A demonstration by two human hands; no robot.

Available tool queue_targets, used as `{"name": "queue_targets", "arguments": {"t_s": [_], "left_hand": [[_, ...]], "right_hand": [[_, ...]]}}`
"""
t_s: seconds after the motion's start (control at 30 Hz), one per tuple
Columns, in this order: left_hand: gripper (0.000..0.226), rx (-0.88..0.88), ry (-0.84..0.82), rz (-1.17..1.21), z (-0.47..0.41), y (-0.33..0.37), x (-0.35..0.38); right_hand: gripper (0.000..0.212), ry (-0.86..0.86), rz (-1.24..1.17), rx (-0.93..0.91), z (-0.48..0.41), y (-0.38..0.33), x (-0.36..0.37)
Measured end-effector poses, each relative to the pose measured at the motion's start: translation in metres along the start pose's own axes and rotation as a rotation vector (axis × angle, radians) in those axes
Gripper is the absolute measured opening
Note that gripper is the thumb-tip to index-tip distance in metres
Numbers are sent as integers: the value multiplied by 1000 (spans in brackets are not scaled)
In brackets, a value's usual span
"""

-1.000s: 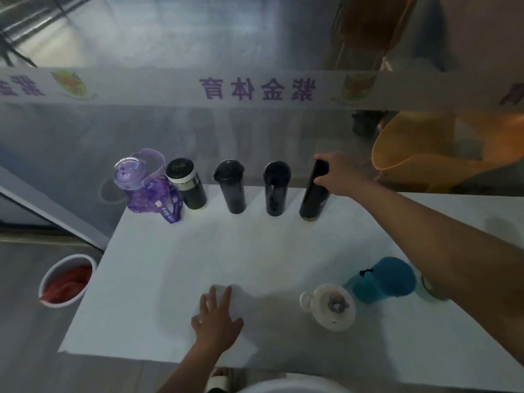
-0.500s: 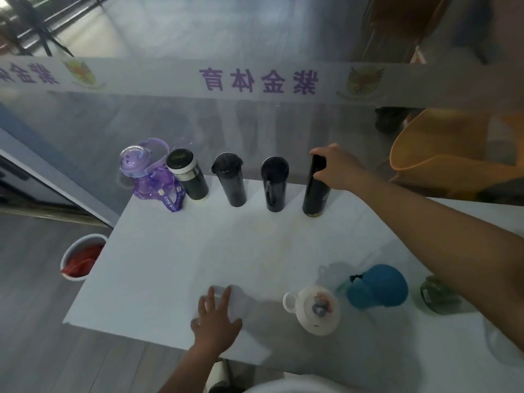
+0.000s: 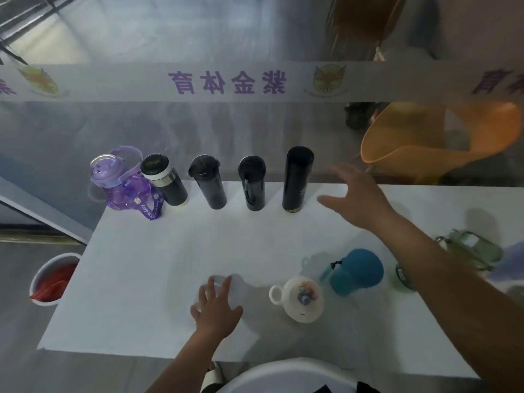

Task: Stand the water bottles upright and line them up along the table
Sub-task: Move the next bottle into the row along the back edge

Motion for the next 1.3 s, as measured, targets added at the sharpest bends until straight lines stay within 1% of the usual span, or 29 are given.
{"name": "queue_targets", "arguments": {"t_s": [0.07, 0.13, 0.2, 0.23, 0.3, 0.43, 0.63, 0.83, 0.97, 1.13, 1.3], "left_hand": [[79, 31, 2, -10, -4, 10, 1], [80, 61, -2, -35, -5, 20, 4], [81, 97, -6, -64, -4, 32, 6], [81, 116, -8, -75, -3, 37, 6], [81, 144, -14, -84, -3, 46, 4], [80, 161, -33, -104, -6, 48, 2], [81, 215, -40, -150, -9, 40, 7], [82, 257, -62, -204, -9, 24, 8], [82, 252, -84, -192, -10, 21, 8], [82, 233, -95, -169, -6, 21, 9], [85, 231, -54, -158, -4, 20, 12]], "right_hand": [[66, -56, -13, 123, 43, 25, 8], [68, -138, -69, 202, 80, 47, 27], [74, -210, -63, 217, 109, 59, 48], [76, -218, -45, 213, 119, 63, 54], [77, -201, -24, 212, 130, 68, 61], [69, -163, 28, 180, 132, 74, 62], [66, -188, 29, 207, 94, 85, 48], [63, 0, -27, 220, 9, 93, 20], [69, 55, -51, 199, -39, 97, 16], [68, 80, -61, 170, -73, 98, 23], [68, 56, -36, 170, -80, 101, 32]]}}
Point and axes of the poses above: each hand's wrist, its own z-axis away from the middle knuckle, its own x-axis out of the palm, y = z × x, the point moved 8 cm from there along -z, towards the middle knuckle, and after that the axes turned 8 degrees about -x, right-handed, at the moved point
